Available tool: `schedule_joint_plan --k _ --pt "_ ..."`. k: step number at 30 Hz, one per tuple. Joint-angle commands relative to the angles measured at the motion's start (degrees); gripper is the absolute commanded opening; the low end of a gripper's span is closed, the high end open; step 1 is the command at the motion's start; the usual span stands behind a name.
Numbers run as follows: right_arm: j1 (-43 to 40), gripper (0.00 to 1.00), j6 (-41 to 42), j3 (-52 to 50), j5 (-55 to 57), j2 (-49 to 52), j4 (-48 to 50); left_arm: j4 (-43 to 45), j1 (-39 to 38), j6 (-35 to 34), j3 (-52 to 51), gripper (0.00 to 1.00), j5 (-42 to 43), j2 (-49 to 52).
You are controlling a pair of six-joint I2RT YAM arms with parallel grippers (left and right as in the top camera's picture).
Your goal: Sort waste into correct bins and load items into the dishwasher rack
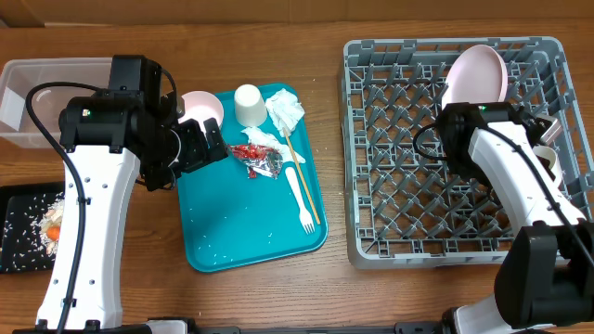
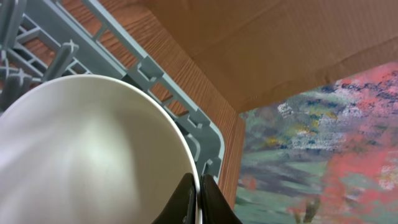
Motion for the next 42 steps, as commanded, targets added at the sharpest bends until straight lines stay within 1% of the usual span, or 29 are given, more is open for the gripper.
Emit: schedule_joint_plan --k 1,8,17,20,25,28,30,31,33,35,39,42 --pt "1.4 0.04 0.1 1.0 -0.9 0.2 -0.2 0.5 -0.4 -0.8 -0.3 1.0 -0.5 0.3" --pt "5.9 0.04 0.3 -1.9 0.0 0.4 0.2 0.8 -0.4 -0.8 -0.3 1.0 -0.5 0.3" --pt "6.0 0.09 0.1 -2.4 3.0 0.4 -0.4 0.4 -0.4 -0.6 -0.3 1.0 -0.5 0.3" --pt "6.0 0.12 -1.4 -2.3 6.1 0.4 -0.6 0.4 -0.4 -0.6 -0.3 1.0 -0.5 0.3" --pt "5.4 0.12 -5.1 -2.3 11.8 0.4 0.0 0.2 -0.4 -0.6 -0.3 1.0 -0.5 0.3" --pt "5.1 0.14 -6.2 -2.3 12.2 0.4 1.2 0.3 -0.4 -0.6 -0.3 1.0 -0.5 0.3" --pt "5.1 0.21 -6.2 -2.3 11.0 0.4 2.9 0.5 -0.4 -0.5 -0.3 1.0 -0.5 0.3" --pt "5.1 0.27 -6.2 -2.3 10.0 0.4 3.9 0.6 -0.4 -0.5 -0.3 1.0 -0.5 0.3" --pt "5.1 0.48 -6.2 -2.1 6.1 0.4 6.0 0.9 -0.4 -0.6 -0.3 1.0 -0.5 0.3" --pt "5.1 0.58 -6.2 -1.0 1.0 0.4 7.2 0.9 -0.4 -0.6 -0.3 1.0 -0.5 0.3" --pt "4.8 0.59 -6.2 3.7 -11.1 0.4 6.8 0.8 -0.4 -0.6 -0.3 1.0 -0.5 0.3" --pt "4.8 0.58 -6.2 7.9 -13.8 0.2 4.5 0.4 -0.4 -0.6 -0.3 1.0 -0.5 0.3"
